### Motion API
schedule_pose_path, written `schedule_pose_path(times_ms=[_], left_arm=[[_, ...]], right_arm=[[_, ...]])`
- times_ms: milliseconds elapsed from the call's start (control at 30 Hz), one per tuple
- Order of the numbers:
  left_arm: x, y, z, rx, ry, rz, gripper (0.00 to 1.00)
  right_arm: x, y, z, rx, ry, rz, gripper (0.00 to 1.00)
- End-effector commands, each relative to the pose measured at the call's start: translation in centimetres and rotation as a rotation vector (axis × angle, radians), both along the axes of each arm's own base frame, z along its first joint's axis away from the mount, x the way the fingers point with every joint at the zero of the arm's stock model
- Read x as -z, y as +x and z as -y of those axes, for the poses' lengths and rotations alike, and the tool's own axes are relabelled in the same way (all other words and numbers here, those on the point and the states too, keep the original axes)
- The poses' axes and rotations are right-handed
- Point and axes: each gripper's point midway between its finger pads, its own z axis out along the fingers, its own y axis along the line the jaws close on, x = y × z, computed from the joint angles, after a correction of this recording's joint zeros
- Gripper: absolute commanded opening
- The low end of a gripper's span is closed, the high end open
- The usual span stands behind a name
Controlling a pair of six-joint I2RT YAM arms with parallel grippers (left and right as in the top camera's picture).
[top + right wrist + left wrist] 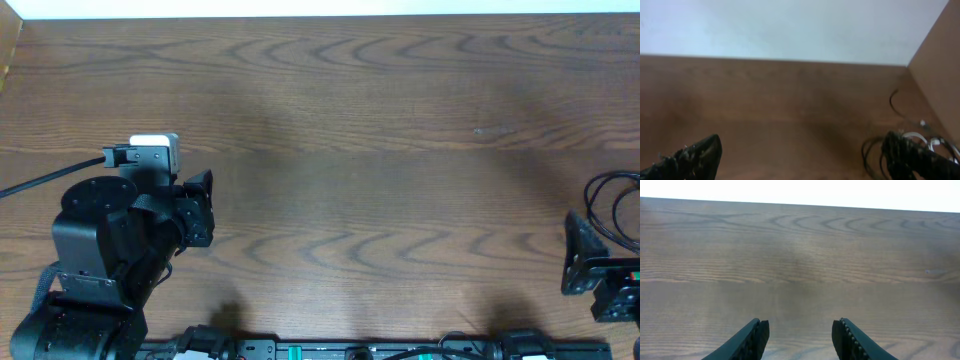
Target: Untangle cables
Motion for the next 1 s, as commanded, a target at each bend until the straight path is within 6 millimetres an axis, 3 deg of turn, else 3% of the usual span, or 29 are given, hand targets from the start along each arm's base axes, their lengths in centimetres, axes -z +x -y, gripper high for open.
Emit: schedule_pose_path(times_ms=[0,633,967], left_arm=[[0.1,0.0,-0.4,-0.022,0.003,-0.003,0.47],[0.1,0.0,-0.4,-0.022,0.003,-0.003,0.47],[0.2,0.0,-0.4,-0.022,0.003,-0.005,0.48]], right_arm=[[0.9,-0.2,0.2,0.001,-0.022,-0.042,0.99],[3.1,-1.3,0.2,-0.003,-0.03,-0.143,0.99],[6.0,-3.4,0.4,-0.004,-0.043,-0.288,0.99]])
